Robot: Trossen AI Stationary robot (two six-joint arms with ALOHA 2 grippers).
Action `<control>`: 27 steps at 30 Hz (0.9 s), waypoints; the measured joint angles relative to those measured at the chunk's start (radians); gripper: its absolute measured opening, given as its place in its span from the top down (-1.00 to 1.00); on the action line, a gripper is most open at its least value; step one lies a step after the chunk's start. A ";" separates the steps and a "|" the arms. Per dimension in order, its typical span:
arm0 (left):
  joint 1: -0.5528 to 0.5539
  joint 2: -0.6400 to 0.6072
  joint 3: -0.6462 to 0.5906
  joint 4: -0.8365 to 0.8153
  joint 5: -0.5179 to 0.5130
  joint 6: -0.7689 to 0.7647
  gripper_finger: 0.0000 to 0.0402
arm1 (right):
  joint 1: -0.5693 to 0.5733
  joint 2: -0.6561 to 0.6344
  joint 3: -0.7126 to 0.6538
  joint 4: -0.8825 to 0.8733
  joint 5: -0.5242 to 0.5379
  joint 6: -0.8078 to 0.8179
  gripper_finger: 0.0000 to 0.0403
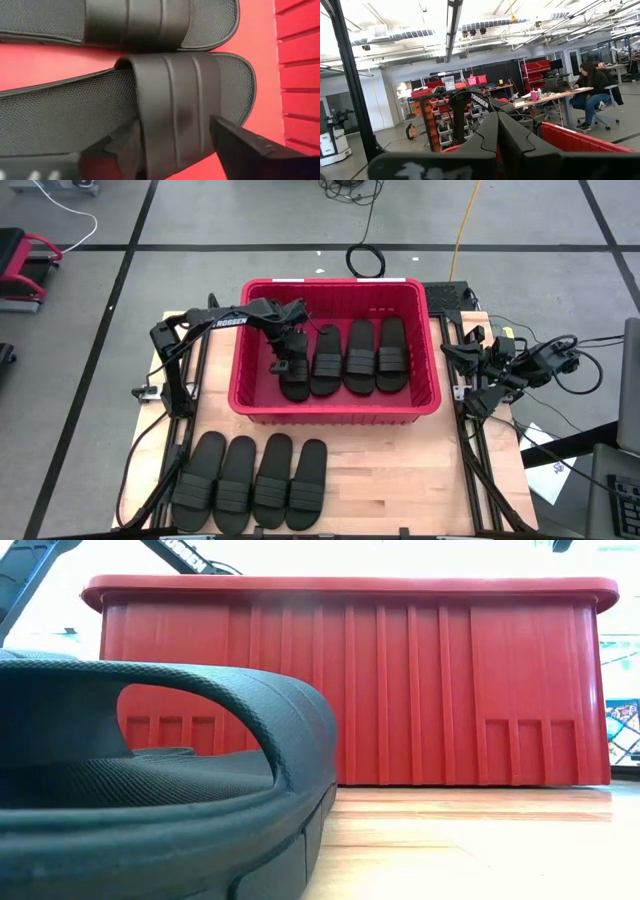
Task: Pick and place slides into bin
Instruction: Put the black slipper into the bin
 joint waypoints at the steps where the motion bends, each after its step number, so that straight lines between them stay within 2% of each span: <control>1: 0.000 0.000 0.000 0.000 0.000 0.000 -0.19 | 0.000 0.000 0.000 0.000 0.000 0.000 1.00; 5: 0.000 -0.002 0.005 -0.017 -0.010 -0.009 -0.39 | 0.000 0.000 0.000 0.000 -0.001 0.000 1.00; 8: 0.000 -0.011 0.059 -0.065 -0.038 -0.007 -0.51 | 0.000 0.000 0.000 0.000 -0.001 0.000 1.00; 12: 0.000 -0.020 0.197 -0.164 -0.080 0.004 -0.64 | 0.000 0.000 0.000 -0.001 -0.002 -0.008 1.00; 16: -0.006 -0.019 0.404 -0.325 -0.114 -0.034 -0.70 | 0.000 0.000 0.000 -0.002 -0.002 -0.022 1.00; 19: -0.030 -0.024 0.579 -0.454 -0.071 -0.076 -0.66 | 0.000 0.000 0.000 -0.007 -0.033 -0.023 1.00; 21: -0.051 -0.065 0.662 -0.484 -0.019 -0.086 -0.58 | 0.000 0.000 0.000 -0.008 -0.058 -0.023 1.00; 24: -0.091 -0.160 0.742 -0.443 0.041 -0.115 -0.40 | 0.000 0.000 0.000 -0.008 -0.084 -0.021 1.00; 27: -0.134 -0.240 0.758 -0.362 0.046 -0.242 -0.19 | 0.000 0.000 0.000 -0.008 -0.111 -0.023 1.00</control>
